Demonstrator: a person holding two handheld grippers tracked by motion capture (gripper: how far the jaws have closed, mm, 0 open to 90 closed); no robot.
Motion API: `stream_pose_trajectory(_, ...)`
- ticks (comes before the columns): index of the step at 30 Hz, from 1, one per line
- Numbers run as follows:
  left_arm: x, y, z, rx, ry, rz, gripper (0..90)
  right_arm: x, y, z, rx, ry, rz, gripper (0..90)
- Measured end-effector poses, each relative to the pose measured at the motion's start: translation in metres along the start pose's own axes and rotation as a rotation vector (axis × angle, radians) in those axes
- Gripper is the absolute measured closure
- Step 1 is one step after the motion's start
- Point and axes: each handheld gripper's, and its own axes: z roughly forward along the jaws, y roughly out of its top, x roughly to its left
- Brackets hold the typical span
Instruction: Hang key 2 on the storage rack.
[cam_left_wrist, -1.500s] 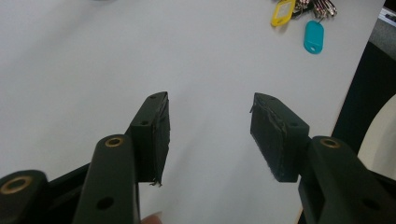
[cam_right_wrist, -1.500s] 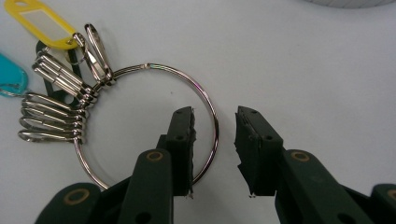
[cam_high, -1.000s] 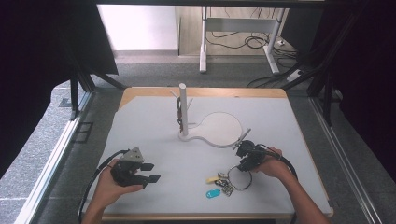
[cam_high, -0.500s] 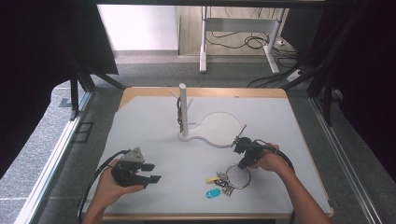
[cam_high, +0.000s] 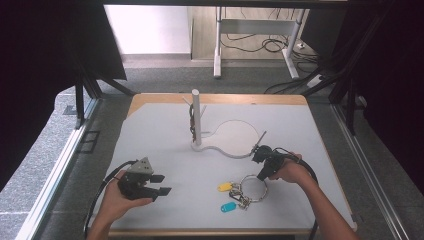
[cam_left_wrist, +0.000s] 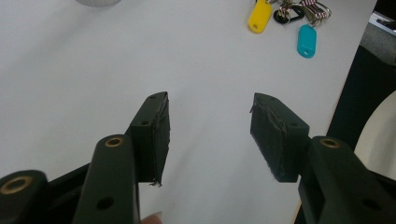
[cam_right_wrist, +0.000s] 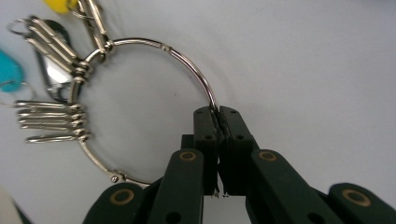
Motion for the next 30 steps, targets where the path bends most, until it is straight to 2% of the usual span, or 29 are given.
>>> stream_pose_trajectory(2,0.000,0.000,0.000,0.000,0.000,-0.001,48.0,0.000,-0.001,-0.003,-0.006,0.006,0.005,86.9)
stream_pose_trajectory(4,0.000,0.000,0.000,-0.001,0.000,-0.002,48.0,0.004,-0.004,-0.016,-0.033,0.022,0.005,86.9)
stream_pose_trajectory(5,0.000,0.000,0.000,-0.001,0.000,-0.002,48.0,0.004,-0.004,-0.016,-0.033,0.022,0.005,86.9)
stream_pose_trajectory(11,0.000,0.000,-0.002,0.000,0.001,0.002,47.9,0.015,-0.009,-0.038,-0.084,0.052,-0.023,86.8)
stream_pose_trajectory(14,-0.001,0.000,-0.002,-0.009,-0.003,-0.001,47.9,0.019,-0.011,-0.043,-0.096,0.064,-0.038,86.7)
stream_pose_trajectory(22,-0.001,0.000,-0.001,0.000,-0.007,0.003,47.8,0.033,-0.014,-0.054,-0.102,0.099,-0.061,86.7)
stream_pose_trajectory(30,-0.002,0.000,-0.001,-0.005,-0.011,0.002,47.7,0.042,-0.013,-0.054,-0.063,0.133,-0.094,85.9)
